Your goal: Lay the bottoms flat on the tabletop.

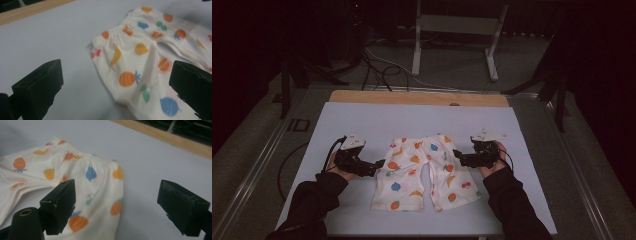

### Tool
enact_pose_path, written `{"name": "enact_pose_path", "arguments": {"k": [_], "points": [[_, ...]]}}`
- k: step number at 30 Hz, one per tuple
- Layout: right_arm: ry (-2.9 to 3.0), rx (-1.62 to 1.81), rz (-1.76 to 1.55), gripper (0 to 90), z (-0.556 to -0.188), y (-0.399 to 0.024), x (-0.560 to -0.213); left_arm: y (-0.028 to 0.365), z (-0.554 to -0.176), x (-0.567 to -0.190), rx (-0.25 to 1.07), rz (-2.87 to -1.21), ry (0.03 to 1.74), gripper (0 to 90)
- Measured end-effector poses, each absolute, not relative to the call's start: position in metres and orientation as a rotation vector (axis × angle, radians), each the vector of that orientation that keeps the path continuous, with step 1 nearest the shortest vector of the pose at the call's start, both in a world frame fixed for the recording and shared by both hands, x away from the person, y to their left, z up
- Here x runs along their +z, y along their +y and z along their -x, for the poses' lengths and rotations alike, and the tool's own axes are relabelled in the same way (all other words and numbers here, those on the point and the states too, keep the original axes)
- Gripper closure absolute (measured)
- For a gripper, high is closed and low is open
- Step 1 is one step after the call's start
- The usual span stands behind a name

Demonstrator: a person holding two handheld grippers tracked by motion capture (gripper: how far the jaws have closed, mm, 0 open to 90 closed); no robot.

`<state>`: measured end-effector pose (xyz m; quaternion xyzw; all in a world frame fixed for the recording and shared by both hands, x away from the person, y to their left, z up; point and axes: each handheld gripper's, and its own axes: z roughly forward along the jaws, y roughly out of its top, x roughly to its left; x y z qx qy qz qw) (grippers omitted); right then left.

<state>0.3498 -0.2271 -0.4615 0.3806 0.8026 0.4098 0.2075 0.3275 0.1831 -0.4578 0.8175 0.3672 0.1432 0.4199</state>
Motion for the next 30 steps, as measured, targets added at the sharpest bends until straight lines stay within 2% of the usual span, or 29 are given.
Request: {"name": "enact_pose_path", "arguments": {"k": [6, 18, 20, 22, 23, 24, 26, 30], "points": [[2.273, 1.117, -1.043, 14.2, -0.37, -0.211, -0.46, 0.168, -0.347, -0.454, 0.311, -2.057, 0.94, 0.5], [2.312, 1.141, -1.146, 15.4, -0.423, -0.184, -0.464, 0.143, -0.39, -0.462, 0.342, -2.063, 1.009, 0.6], [2.311, 1.111, -1.169, 22.8, -0.43, -0.181, -0.468, 0.139, -0.396, -0.466, 0.325, -2.07, 1.033, 0.6], [2.312, 1.079, -1.205, 35.6, -0.438, -0.179, -0.473, 0.134, -0.404, -0.471, 0.308, -2.091, 1.059, 0.7], [2.315, 1.082, -1.228, 36.5, -0.442, -0.179, -0.477, 0.132, -0.408, -0.473, 0.314, -2.107, 1.078, 1.3], [2.305, 1.055, -1.27, 43.3, -0.447, -0.179, -0.481, 0.13, -0.41, -0.475, 0.308, -2.098, 1.086, 1.8], [2.322, 1.05, -1.313, 44.7, -0.453, -0.179, -0.488, 0.127, -0.417, -0.48, 0.306, -2.112, 1.136, 5.1], [2.353, 0.985, -1.338, 49.1, -0.459, -0.177, -0.502, 0.122, -0.423, -0.491, 0.287, -2.143, 1.161, 18.5]]}}
